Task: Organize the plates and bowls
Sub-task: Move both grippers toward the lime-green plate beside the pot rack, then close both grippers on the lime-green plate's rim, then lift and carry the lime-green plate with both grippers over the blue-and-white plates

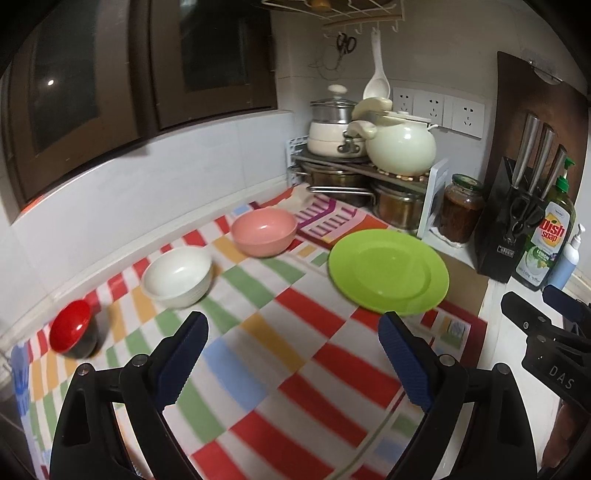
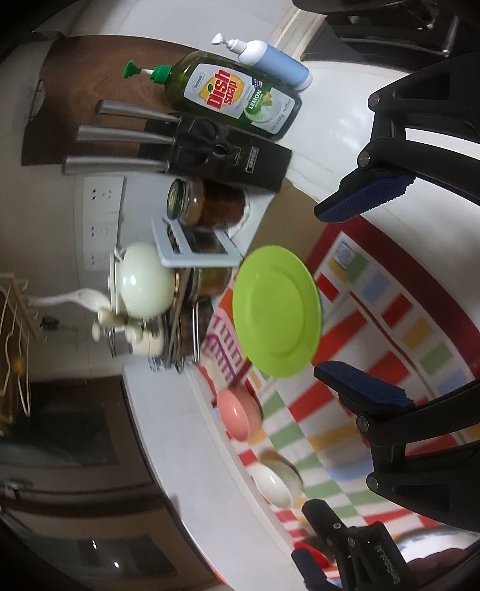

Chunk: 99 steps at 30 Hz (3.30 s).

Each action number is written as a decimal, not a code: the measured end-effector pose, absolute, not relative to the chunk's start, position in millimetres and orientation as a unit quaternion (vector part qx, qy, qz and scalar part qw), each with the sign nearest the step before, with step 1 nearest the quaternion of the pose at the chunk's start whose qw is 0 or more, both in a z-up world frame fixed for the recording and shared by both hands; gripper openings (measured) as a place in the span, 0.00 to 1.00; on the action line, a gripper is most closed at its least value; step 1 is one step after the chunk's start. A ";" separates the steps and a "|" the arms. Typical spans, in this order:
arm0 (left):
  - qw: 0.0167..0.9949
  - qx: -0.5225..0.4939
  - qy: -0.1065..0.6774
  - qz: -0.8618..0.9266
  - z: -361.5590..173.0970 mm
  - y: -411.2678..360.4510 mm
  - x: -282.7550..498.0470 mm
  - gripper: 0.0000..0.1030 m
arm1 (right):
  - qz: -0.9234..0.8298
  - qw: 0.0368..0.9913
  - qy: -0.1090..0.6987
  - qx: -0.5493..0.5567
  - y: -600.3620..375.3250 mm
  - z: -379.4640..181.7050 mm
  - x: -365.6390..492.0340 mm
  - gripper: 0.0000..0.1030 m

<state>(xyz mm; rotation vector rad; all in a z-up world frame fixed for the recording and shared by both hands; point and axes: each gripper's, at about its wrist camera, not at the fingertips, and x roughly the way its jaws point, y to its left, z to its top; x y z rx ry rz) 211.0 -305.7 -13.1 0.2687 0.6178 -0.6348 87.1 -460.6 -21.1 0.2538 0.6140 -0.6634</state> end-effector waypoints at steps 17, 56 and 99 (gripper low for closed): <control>0.883 0.148 0.320 -0.309 -42.7 -418.8 286.0 0.85 | -0.339 0.878 0.317 0.118 -565.6 -46.2 159.1 0.75; 0.823 0.140 0.441 -0.330 -155.3 -511.2 362.1 0.42 | -0.280 0.849 0.418 0.162 -649.4 -156.0 248.6 0.42; 0.895 0.066 0.365 -0.247 -64.6 -329.1 260.0 0.37 | -0.207 0.897 0.375 0.106 -505.3 -57.1 177.6 0.39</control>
